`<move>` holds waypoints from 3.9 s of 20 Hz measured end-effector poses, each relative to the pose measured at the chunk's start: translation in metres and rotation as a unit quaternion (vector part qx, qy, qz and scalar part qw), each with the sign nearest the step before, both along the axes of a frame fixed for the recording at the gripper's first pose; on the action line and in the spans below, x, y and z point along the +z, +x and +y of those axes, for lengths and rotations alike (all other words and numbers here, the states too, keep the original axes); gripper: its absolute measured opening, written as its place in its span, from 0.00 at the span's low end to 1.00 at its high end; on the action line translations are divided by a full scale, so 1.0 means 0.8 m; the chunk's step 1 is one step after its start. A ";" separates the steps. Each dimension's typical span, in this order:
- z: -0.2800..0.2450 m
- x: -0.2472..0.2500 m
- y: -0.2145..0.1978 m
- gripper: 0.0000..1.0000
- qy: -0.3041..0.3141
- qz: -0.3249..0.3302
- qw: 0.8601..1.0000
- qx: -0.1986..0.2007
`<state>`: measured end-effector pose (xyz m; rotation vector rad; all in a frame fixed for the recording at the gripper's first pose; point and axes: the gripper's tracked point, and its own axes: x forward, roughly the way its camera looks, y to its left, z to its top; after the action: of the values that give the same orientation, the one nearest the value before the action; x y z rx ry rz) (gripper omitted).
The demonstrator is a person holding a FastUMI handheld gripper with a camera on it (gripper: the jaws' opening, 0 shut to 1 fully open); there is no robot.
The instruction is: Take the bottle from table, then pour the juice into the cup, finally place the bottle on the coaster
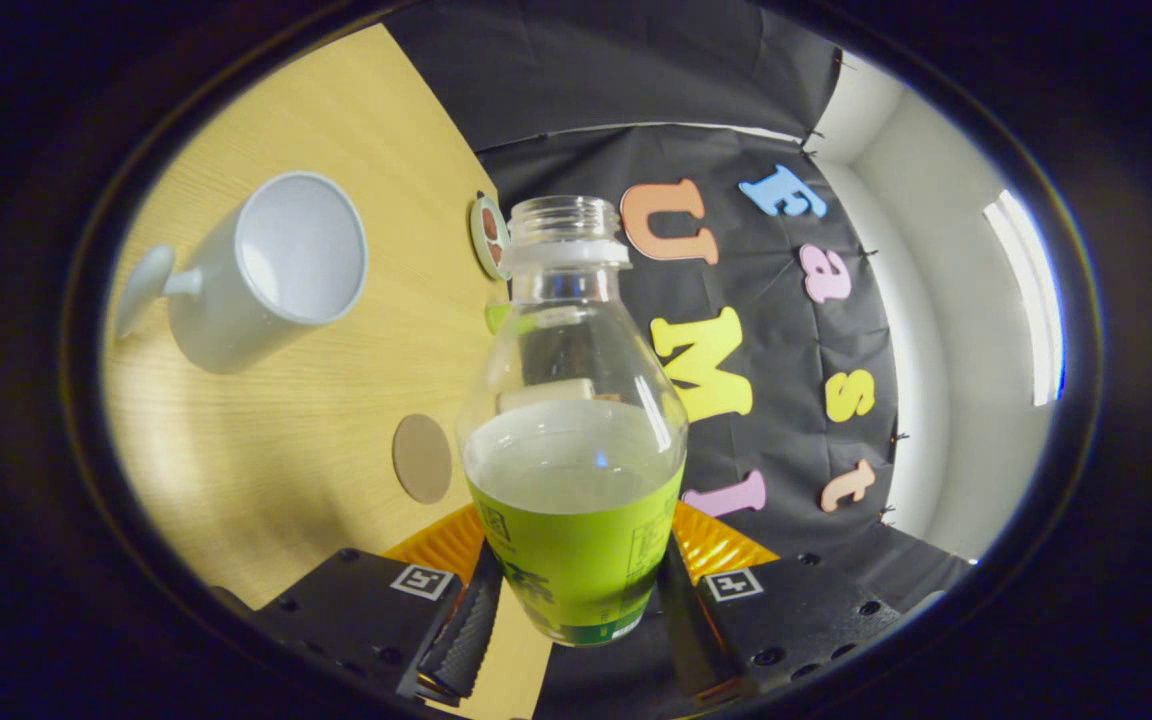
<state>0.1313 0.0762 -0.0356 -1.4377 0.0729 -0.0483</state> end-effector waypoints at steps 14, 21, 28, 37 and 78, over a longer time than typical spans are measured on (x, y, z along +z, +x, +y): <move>0.016 0.015 0.001 0.76 -0.095 -0.036 0.995 0.011; 0.024 0.023 -0.002 0.76 -0.127 -0.049 0.991 0.017; 0.023 0.024 -0.002 0.76 -0.143 -0.050 0.988 0.015; 0.024 0.026 -0.001 0.76 -0.158 -0.049 0.986 0.014; 0.048 0.096 0.008 0.76 -0.246 -0.090 0.965 0.020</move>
<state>0.1380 0.1147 0.0413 -1.9242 -0.1274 -0.1739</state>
